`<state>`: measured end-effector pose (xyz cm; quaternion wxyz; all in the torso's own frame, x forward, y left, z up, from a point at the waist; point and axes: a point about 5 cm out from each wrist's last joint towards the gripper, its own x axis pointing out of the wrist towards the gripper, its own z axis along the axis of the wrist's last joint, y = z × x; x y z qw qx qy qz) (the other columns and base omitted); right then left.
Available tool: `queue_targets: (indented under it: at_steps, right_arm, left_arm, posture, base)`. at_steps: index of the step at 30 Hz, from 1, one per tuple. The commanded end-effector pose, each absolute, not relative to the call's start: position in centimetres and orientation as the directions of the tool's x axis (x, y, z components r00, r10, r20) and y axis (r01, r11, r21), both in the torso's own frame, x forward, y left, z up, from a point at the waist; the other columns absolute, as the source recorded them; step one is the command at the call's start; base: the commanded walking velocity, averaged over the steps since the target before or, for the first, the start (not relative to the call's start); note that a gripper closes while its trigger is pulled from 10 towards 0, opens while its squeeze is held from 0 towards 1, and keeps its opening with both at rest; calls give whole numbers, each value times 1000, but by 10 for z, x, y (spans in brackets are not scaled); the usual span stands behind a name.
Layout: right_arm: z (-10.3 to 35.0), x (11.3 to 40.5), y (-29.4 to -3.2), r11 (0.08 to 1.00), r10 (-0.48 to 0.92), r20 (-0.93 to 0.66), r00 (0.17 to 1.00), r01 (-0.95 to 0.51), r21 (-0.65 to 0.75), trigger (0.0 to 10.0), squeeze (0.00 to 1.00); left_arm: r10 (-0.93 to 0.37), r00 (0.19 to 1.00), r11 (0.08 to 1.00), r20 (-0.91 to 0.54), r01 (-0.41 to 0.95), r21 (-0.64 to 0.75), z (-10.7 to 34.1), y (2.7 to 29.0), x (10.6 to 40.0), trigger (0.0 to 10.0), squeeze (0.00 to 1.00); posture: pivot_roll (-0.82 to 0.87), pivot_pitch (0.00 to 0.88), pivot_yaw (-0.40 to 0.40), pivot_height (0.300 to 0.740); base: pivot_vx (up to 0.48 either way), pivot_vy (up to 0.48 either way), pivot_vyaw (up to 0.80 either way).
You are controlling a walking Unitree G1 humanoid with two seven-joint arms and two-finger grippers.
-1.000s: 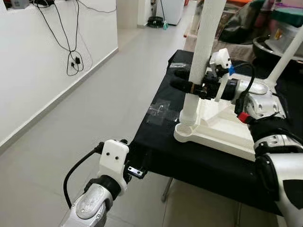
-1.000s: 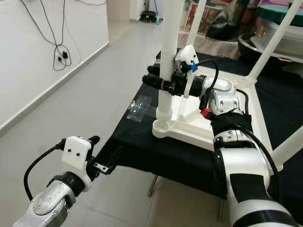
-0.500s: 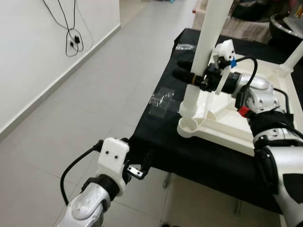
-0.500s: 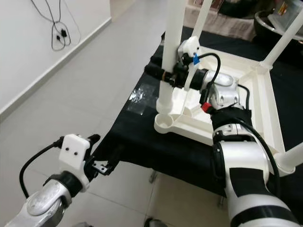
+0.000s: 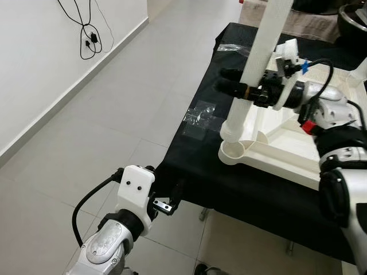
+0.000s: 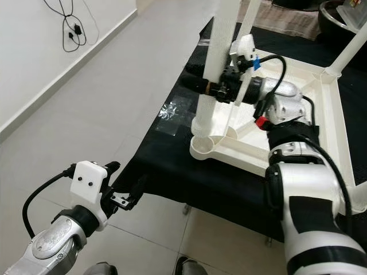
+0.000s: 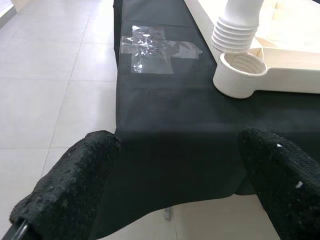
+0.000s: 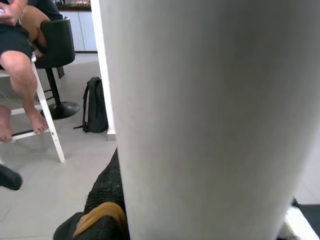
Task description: Building children table
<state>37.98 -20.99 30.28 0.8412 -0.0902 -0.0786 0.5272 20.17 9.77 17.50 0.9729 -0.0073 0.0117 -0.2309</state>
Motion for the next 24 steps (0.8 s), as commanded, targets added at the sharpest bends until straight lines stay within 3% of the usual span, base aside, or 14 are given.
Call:
queue_targets:
  at_steps: [1,5,9,24]
  right_arm:
    - [278,379,-215,424,899,-48,436,-892,-153,10000,0]
    - [279,375,-221,396,911,-64,408,-906,-148,10000,0]
    - [277,370,-221,314,944,-66,325,-940,-135,10000,0]
    - [265,366,-209,222,970,-74,231,-968,-114,10000,0]
  left_arm:
    - [-461,887,888,-40,460,-24,172,97,199,10000,0]
    - [-460,887,888,-41,460,-28,173,97,200,10000,0]
    - [-468,882,884,-46,468,-17,172,97,200,10000,0]
    - [-470,881,883,-52,470,-3,170,98,202,10000,0]
  posture:
    - [130,277,-73,740]
    - [130,272,-74,740]
    - [130,261,-70,740]
    - [137,253,-63,740]
  base:
    - [0,0,0]
    - [0,0,0]
    - [0,0,0]
    - [0,0,0]
